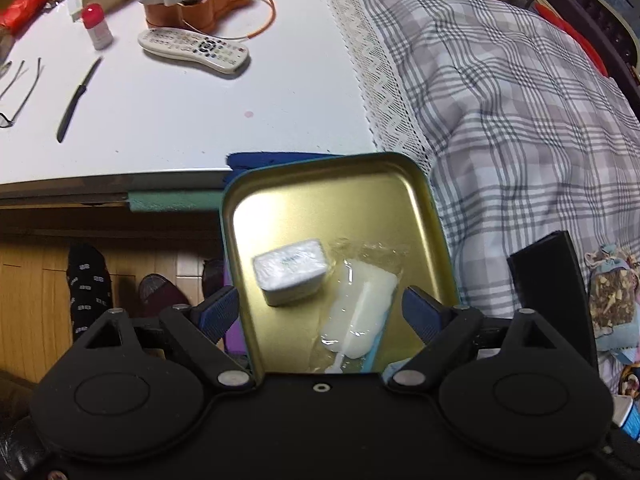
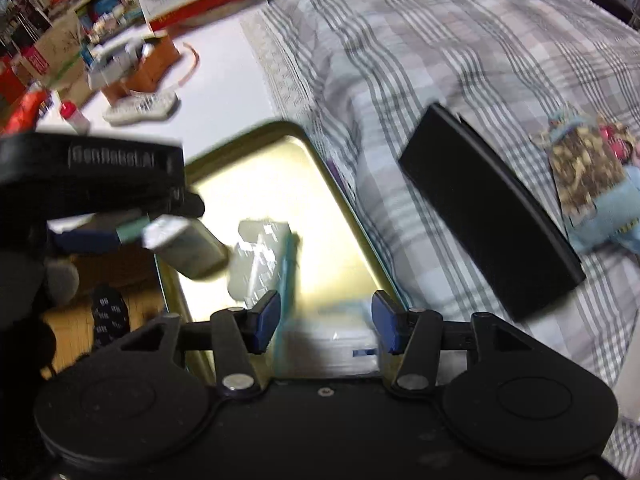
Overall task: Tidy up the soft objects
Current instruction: 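Carry the soap bar to the tray with the left tool while the right tool lowers the tissue pack in, then move both tools back over the pile of items on the bed, then grasp the green scrubber ball with the left tool while the right tool grasps the patterned cloth bundle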
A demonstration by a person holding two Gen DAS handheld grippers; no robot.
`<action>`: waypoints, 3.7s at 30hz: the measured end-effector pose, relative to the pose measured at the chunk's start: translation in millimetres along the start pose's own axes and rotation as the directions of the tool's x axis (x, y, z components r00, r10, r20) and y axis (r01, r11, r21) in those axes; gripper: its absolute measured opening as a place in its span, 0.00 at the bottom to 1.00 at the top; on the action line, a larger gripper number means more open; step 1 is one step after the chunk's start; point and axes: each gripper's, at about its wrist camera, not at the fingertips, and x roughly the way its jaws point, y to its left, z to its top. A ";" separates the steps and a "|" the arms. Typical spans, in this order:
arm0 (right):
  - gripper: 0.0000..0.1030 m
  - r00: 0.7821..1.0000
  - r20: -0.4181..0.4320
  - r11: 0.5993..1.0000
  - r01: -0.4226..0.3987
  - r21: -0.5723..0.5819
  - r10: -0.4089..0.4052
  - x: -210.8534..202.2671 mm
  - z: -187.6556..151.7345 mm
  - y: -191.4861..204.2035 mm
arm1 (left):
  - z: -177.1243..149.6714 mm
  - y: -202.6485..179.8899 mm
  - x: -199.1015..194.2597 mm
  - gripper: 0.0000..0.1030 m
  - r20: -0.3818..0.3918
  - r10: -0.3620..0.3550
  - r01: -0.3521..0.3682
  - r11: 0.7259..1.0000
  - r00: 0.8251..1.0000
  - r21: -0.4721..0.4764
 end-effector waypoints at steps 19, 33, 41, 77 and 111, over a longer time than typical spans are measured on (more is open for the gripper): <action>0.65 0.997 0.076 0.999 0.003 0.047 -0.006 -41.5 -27.9 -32.0 | -14.4 -12.8 -1.2 0.83 -0.003 0.044 -0.043 0.996 0.999 0.083; 0.75 0.961 0.242 0.975 0.085 0.206 -0.135 -142.3 -67.3 -137.4 | -39.3 -49.4 -1.9 0.83 0.011 0.037 -0.038 0.962 0.999 0.269; 0.76 0.912 0.227 0.887 0.234 0.399 -0.343 -159.5 -79.2 -252.4 | -57.5 -75.7 -3.4 0.83 0.026 0.013 -0.022 0.927 1.000 0.375; 0.50 0.921 0.202 0.857 0.207 0.472 -0.334 -24.1 -38.2 -344.2 | -84.7 -250.1 -24.1 0.89 -0.006 -0.194 0.160 0.791 0.981 0.591; 0.47 0.822 0.536 0.887 -0.086 0.453 -0.194 -58.0 -85.5 -342.6 | -83.7 -492.9 43.4 0.89 0.012 -0.160 0.088 0.605 0.987 0.791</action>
